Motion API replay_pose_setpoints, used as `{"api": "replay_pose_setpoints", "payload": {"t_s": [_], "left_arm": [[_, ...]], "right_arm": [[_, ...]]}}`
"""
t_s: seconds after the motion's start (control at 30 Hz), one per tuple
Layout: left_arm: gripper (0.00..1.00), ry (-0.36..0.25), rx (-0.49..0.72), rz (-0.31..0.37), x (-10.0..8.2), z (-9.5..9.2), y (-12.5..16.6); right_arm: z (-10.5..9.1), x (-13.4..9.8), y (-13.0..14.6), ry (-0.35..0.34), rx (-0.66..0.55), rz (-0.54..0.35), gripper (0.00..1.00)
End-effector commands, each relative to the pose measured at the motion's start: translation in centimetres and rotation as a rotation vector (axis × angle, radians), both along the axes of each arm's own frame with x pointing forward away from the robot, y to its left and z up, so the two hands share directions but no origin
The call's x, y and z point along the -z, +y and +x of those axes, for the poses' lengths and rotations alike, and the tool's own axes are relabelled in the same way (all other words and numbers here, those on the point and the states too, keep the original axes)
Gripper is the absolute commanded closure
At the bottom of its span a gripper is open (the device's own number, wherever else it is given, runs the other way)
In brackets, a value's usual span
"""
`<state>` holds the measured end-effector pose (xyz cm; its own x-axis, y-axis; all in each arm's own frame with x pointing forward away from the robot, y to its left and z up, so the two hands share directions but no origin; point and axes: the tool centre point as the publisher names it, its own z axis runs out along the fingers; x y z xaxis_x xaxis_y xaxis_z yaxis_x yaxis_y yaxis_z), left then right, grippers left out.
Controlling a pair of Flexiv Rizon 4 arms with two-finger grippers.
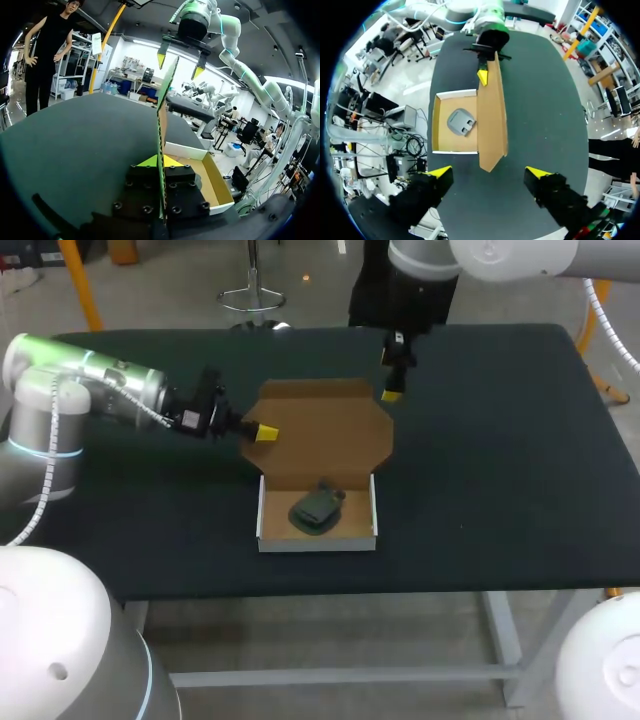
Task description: Assemble the packaging by folding the flat box into shape, placing the metal phone stand inside, and closing the box properly
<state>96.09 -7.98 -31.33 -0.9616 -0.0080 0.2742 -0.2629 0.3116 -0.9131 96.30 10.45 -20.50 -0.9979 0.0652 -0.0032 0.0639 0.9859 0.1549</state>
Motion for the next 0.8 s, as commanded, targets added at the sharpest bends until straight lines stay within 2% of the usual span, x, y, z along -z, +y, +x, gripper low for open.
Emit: {"api": "replay_pose_setpoints", "payload": {"t_s": [0.03, 0.57, 0.8], "left_arm": [[1.00, -0.019, 0.003, 0.004, -0.24, -0.31, 0.41], [1.00, -0.019, 0.003, 0.004, -0.24, -0.31, 0.41], [1.00, -0.019, 0.003, 0.004, -0.24, -0.31, 0.41]], "right_arm": [[-0.04, -0.16, 0.01, 0.003, -0.001, 0.000, 0.00], [-0.30, -0.75, -0.15, -0.017, -0.013, 0.015, 0.00], [-0.04, -1.11, 0.66, -0.027, -0.033, 0.018, 0.00]]}}
